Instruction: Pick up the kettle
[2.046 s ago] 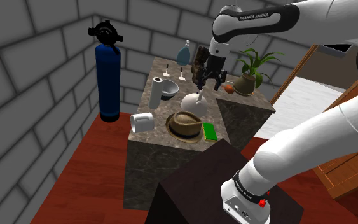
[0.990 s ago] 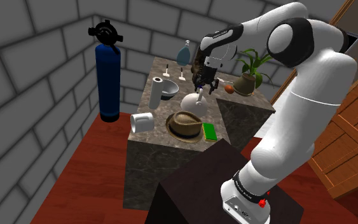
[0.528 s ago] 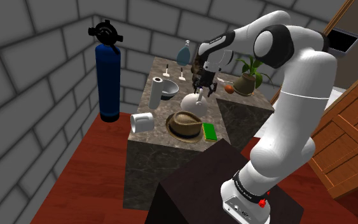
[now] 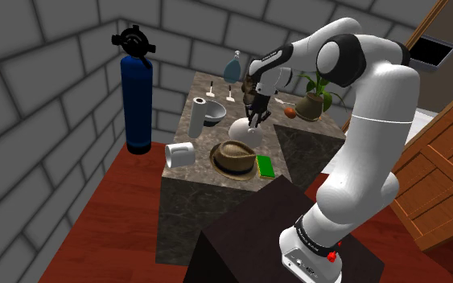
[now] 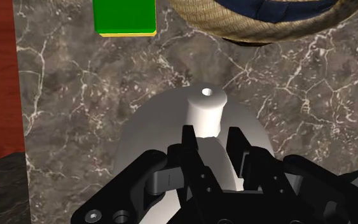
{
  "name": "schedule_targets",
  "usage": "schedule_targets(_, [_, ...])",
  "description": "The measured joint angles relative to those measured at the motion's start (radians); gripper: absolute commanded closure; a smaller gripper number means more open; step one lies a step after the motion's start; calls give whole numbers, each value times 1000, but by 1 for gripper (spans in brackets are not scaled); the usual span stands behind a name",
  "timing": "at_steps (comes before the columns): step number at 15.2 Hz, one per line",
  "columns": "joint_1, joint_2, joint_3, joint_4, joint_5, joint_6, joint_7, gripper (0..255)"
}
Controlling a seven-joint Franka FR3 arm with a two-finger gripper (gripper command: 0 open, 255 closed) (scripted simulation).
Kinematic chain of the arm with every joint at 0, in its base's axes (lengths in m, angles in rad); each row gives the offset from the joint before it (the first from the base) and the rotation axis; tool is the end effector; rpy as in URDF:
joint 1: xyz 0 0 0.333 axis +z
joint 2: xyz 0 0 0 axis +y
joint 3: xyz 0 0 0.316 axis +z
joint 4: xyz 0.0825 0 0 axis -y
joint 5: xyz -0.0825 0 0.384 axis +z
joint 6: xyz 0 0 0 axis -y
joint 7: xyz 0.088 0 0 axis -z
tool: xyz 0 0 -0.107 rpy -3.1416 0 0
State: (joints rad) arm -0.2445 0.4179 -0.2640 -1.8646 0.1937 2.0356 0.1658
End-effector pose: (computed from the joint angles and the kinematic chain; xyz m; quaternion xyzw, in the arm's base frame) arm 0.5407 -0.2799 0.2825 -0.9201 0.3738 0.1072 0.0460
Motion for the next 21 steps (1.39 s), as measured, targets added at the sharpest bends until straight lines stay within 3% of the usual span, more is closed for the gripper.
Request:
schedule_targets(9, [1,-12,-2,-4,-4,-9,2,255])
schedule_targets(21, [8,-92,-13,53,-33,-142,27,255])
